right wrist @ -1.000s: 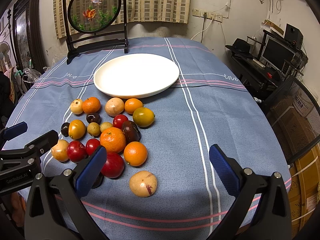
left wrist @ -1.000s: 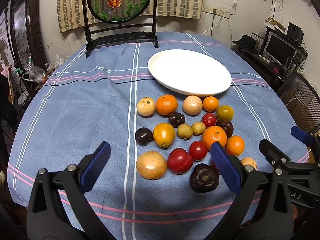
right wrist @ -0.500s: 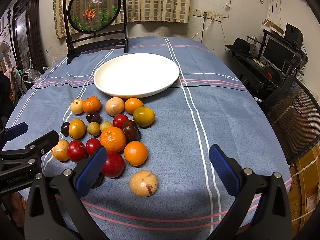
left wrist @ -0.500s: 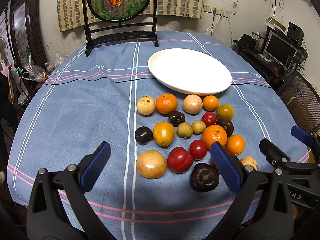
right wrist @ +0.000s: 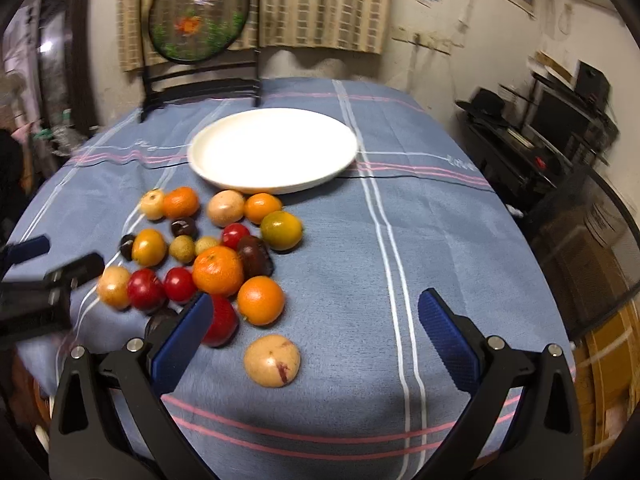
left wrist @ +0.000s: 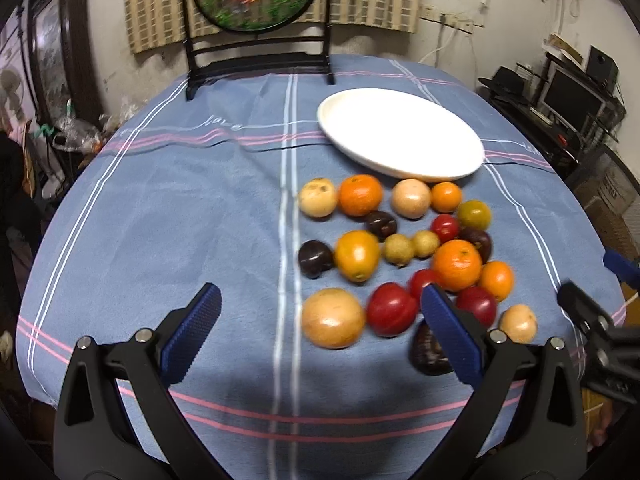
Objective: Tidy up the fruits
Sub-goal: 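Grasp the pale streaked fruit with the right gripper while the left gripper grasps the dark purple plum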
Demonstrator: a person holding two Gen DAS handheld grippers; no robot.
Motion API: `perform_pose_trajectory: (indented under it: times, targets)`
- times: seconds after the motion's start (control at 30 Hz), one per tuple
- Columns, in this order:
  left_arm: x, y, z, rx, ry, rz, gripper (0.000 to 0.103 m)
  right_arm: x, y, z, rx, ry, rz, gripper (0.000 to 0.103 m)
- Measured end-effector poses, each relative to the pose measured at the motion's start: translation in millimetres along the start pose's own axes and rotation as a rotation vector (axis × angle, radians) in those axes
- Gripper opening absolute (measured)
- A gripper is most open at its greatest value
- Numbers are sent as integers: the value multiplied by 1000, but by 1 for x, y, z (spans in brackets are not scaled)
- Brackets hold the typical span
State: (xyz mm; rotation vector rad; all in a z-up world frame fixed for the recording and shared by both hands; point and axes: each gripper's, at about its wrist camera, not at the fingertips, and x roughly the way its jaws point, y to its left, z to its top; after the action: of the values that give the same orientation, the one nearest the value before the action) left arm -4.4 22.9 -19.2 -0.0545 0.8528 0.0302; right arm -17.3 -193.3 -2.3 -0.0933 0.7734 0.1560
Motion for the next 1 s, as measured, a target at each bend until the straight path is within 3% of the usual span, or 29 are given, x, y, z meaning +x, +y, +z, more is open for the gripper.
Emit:
perform_pose_trajectory:
  times: [0.13, 0.2, 0.4, 0.43, 0.47, 0.5, 0.9, 1.0]
  targets:
    - [1, 18, -8, -28, 11, 15, 101, 1, -6, -23, -42, 17, 33, 96]
    - [1, 23, -12, -32, 21, 9, 101, 8, -8, -33, -43, 64, 69, 74]
    - [7, 25, -21, -12, 58, 7, 101, 37, 5, -42, -54, 122, 157, 68]
    - [8, 24, -22, -9, 62, 5, 101, 43, 8, -43, -59, 128, 162, 62]
    - [8, 23, -23, -5, 64, 4, 101, 47, 10, -43, -64, 135, 163, 44]
    - [7, 22, -24, 3, 66, -1, 101, 52, 10, -44, -58, 140, 167, 42]
    - [24, 17, -30, 59, 111, -48, 101, 47, -3, -45, 15, 151, 218, 42]
    - [17, 11, -29, 67, 104, -112, 100, 46, -4, -45, 14, 152, 218, 42]
